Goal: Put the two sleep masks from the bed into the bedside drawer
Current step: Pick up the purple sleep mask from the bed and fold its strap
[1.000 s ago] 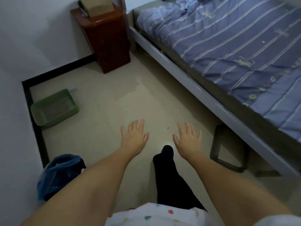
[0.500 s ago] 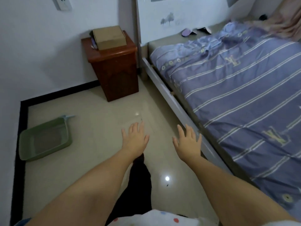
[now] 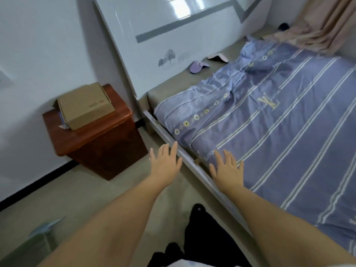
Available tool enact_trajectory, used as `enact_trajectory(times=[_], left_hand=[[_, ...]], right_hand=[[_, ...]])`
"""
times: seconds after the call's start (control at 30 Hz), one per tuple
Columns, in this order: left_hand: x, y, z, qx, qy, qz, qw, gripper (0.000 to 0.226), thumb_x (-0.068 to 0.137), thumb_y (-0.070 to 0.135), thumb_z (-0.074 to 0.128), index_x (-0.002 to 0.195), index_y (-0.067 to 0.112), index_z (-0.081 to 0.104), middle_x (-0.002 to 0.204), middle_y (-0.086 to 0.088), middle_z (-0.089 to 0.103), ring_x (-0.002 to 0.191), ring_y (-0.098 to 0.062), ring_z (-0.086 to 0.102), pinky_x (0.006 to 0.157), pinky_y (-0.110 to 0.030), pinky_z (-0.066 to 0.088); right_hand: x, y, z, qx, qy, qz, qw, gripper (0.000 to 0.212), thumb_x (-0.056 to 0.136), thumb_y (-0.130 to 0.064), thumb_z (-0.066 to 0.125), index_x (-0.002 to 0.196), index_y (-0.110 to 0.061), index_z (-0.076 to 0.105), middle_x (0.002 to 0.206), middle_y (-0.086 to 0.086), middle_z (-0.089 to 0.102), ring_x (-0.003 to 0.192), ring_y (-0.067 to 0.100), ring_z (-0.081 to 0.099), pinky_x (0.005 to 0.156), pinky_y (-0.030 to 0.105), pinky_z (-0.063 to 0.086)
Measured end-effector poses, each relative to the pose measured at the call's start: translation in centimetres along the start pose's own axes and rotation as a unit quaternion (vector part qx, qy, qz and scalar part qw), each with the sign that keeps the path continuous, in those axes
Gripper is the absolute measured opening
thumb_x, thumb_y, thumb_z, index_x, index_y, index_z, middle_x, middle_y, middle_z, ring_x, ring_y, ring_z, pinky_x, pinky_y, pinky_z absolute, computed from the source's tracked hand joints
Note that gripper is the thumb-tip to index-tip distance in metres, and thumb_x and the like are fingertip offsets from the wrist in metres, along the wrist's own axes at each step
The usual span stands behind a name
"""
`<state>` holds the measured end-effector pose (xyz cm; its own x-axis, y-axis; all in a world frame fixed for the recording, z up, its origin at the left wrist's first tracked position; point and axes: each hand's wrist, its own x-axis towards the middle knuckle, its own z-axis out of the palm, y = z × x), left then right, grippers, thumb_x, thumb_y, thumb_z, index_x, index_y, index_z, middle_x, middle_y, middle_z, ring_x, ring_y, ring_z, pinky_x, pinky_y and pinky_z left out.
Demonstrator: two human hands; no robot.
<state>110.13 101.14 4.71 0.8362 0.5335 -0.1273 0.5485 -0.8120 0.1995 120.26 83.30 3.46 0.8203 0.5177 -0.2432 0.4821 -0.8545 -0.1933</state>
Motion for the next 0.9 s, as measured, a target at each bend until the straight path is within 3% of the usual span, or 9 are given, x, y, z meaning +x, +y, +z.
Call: enact_trajectory(times=[0.27, 0.5, 0.77, 0.9], left_hand=[[21.9, 2.1, -0.5, 0.007, -0.044, 0.017, 0.999, 0.061, 0.095, 0.044, 0.032, 0.148, 0.02, 0.013, 0.152, -0.01, 0.028, 0.141, -0.024, 0.024, 0.115, -0.055, 0.015], [38.5, 2.5, -0.6, -0.03, -0.129, 0.022, 0.991, 0.061, 0.097, 0.04, 0.031, 0.148, 0.015, 0.007, 0.154, -0.017, 0.019, 0.141, -0.032, 0.021, 0.112, -0.045, 0.029], [61.5, 1.0, 6.2, -0.088, -0.2, 0.017, 0.976, 0.06, 0.097, 0.037, 0.034, 0.147, 0.014, 0.011, 0.153, -0.02, 0.02, 0.137, -0.036, 0.028, 0.105, -0.049, 0.035], [72.3, 1.2, 11.2, -0.119, -0.209, -0.007, 0.971, 0.057, 0.097, 0.036, 0.034, 0.146, 0.013, 0.015, 0.151, -0.02, 0.027, 0.132, -0.036, 0.036, 0.102, -0.049, 0.038]], right_hand=[[22.6, 1.2, -3.9, -0.002, -0.028, 0.002, 1.0, 0.058, 0.097, -0.047, 0.027, 0.148, -0.027, 0.009, 0.158, 0.005, 0.009, 0.145, 0.024, 0.007, 0.116, 0.056, 0.006], [39.7, 0.7, -6.4, 0.013, -0.066, 0.007, 0.998, 0.057, 0.097, -0.046, 0.027, 0.147, -0.025, 0.012, 0.158, 0.009, 0.012, 0.143, 0.027, 0.013, 0.112, 0.048, 0.025], [58.3, -0.7, -1.6, 0.069, -0.092, 0.084, 0.99, 0.053, 0.097, -0.041, 0.028, 0.145, -0.022, 0.019, 0.155, 0.012, 0.019, 0.139, 0.031, 0.022, 0.107, 0.048, 0.028], [66.1, -1.1, 4.2, 0.078, -0.089, 0.142, 0.983, 0.054, 0.096, -0.04, 0.032, 0.145, -0.021, 0.021, 0.155, 0.01, 0.02, 0.141, 0.029, 0.017, 0.112, 0.05, 0.018]])
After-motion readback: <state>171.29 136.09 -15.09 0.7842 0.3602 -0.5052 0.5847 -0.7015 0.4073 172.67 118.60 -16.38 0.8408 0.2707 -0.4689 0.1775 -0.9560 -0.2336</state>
